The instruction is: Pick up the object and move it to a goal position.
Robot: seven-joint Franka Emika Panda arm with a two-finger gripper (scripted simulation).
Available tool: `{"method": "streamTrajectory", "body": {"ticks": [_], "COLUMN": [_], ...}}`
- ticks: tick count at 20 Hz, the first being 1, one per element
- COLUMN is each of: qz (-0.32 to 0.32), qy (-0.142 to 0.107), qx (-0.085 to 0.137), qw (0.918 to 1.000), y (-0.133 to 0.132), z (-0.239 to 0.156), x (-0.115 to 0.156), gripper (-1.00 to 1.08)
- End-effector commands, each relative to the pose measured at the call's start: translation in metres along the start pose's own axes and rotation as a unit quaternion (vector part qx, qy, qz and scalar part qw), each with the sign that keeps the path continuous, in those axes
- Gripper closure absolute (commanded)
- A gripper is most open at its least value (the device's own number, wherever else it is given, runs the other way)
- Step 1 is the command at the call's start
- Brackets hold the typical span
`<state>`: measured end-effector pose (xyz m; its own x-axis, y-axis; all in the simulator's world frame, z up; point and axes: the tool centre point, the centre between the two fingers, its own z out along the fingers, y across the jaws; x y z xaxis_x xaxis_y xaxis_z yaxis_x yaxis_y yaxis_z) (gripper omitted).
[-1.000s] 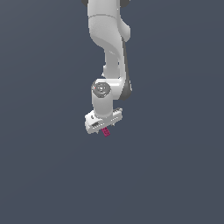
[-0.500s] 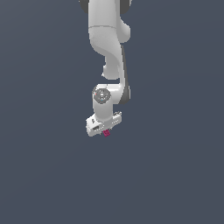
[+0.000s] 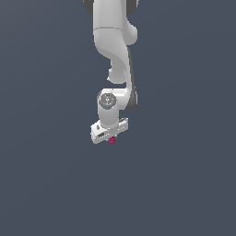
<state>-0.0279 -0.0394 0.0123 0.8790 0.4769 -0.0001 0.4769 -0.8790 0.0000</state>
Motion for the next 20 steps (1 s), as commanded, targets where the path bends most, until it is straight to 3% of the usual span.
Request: {"method": "streamTrajectory", "body": {"ticks": [1,10,20], "qz": [0.000,0.000,0.000], "qy": [0.000,0.000,0.000], "qx": [0.000,0.000,0.000], "qw": [1.0000,1.0000,1.0000], "y": [0.000,0.008,0.034], "z": [0.000,-0.027,-0.110], "x": [0.000,-0.006,-0.024], "gripper": [1.08,1.08,1.08]}}
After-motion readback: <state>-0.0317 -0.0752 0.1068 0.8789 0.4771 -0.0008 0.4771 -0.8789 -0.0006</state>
